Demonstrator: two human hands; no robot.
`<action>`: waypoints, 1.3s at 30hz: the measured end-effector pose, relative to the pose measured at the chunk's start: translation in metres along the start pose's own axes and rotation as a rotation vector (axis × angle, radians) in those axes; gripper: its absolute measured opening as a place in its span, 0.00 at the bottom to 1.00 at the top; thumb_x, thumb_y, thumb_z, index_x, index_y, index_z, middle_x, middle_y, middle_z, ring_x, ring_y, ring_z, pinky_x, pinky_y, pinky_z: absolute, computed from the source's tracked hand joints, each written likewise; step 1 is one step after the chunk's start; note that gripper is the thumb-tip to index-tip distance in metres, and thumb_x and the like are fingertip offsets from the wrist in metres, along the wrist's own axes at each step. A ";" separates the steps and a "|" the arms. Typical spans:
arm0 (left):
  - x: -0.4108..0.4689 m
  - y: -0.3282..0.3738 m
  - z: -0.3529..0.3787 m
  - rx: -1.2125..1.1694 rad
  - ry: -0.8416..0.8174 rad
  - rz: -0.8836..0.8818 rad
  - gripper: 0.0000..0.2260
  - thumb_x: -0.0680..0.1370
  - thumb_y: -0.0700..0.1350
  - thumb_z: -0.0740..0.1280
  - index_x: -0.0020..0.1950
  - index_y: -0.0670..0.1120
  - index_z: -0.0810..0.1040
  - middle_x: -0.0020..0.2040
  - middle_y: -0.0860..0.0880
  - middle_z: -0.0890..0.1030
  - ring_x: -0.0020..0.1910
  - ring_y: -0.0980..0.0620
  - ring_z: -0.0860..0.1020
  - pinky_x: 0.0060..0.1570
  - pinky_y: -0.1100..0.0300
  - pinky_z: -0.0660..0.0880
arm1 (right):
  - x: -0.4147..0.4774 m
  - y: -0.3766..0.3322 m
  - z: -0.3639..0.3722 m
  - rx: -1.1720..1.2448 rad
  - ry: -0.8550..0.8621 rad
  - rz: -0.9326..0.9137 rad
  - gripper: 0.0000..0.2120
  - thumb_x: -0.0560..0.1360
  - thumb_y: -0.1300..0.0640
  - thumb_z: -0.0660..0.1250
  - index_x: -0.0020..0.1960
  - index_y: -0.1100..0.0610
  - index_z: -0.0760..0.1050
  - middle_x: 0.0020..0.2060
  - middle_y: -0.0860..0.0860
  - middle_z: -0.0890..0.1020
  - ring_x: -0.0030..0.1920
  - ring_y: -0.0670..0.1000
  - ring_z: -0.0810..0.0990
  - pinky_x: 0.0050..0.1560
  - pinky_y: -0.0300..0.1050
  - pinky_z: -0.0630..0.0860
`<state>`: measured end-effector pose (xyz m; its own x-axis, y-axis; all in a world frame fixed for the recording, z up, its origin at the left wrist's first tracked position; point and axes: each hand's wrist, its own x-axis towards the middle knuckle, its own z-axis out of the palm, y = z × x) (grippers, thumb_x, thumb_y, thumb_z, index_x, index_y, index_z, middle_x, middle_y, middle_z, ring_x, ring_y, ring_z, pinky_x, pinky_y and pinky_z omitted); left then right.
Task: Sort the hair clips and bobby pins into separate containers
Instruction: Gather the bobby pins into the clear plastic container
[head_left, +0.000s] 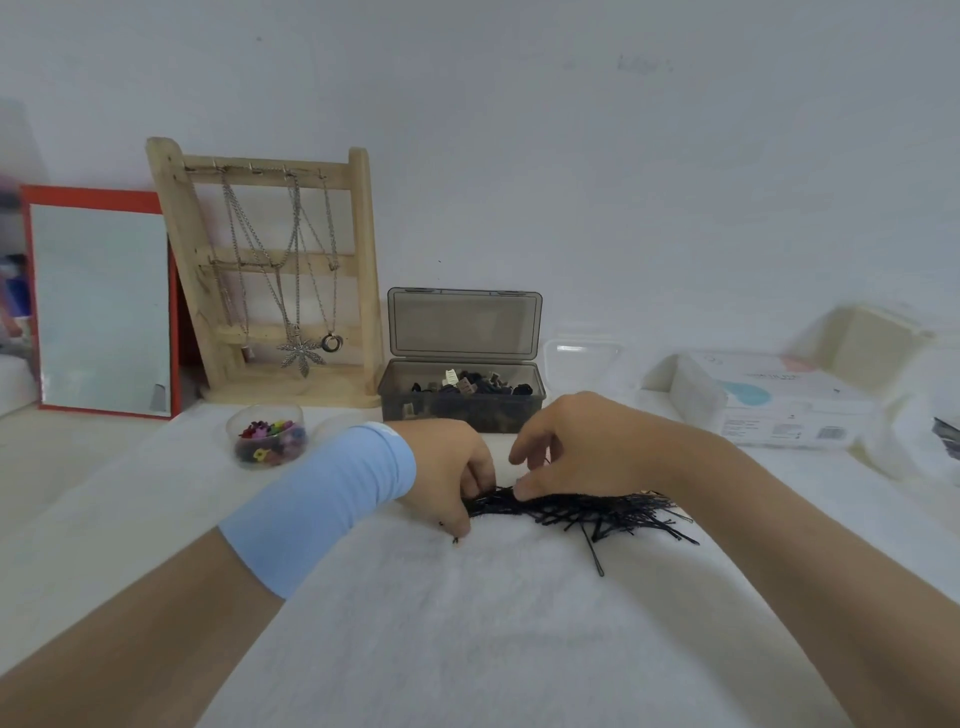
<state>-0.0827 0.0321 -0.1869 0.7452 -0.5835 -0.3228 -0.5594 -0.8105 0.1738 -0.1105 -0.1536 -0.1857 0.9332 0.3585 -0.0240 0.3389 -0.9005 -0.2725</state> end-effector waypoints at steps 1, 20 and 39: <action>0.001 -0.001 0.000 -0.016 -0.001 0.019 0.26 0.71 0.44 0.76 0.68 0.51 0.75 0.55 0.55 0.80 0.48 0.56 0.78 0.50 0.63 0.75 | -0.002 0.000 0.000 -0.028 -0.051 0.025 0.18 0.68 0.39 0.75 0.56 0.43 0.82 0.45 0.38 0.82 0.45 0.38 0.78 0.45 0.35 0.73; 0.001 -0.010 -0.001 0.085 0.079 -0.059 0.14 0.70 0.49 0.76 0.55 0.52 0.84 0.45 0.55 0.84 0.42 0.55 0.81 0.41 0.63 0.77 | 0.006 -0.026 0.023 -0.253 -0.107 -0.083 0.15 0.77 0.48 0.69 0.60 0.53 0.82 0.51 0.54 0.76 0.52 0.54 0.76 0.45 0.45 0.71; 0.006 -0.047 -0.005 -0.239 0.104 -0.053 0.05 0.74 0.47 0.74 0.48 0.54 0.87 0.38 0.56 0.85 0.32 0.59 0.81 0.44 0.66 0.78 | 0.001 -0.009 -0.002 0.232 0.160 0.066 0.08 0.77 0.46 0.68 0.45 0.45 0.84 0.43 0.45 0.83 0.43 0.47 0.80 0.44 0.38 0.75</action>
<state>-0.0498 0.0669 -0.1919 0.8113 -0.5321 -0.2421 -0.4262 -0.8219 0.3779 -0.1124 -0.1462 -0.1812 0.9654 0.2413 0.0985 0.2581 -0.8337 -0.4882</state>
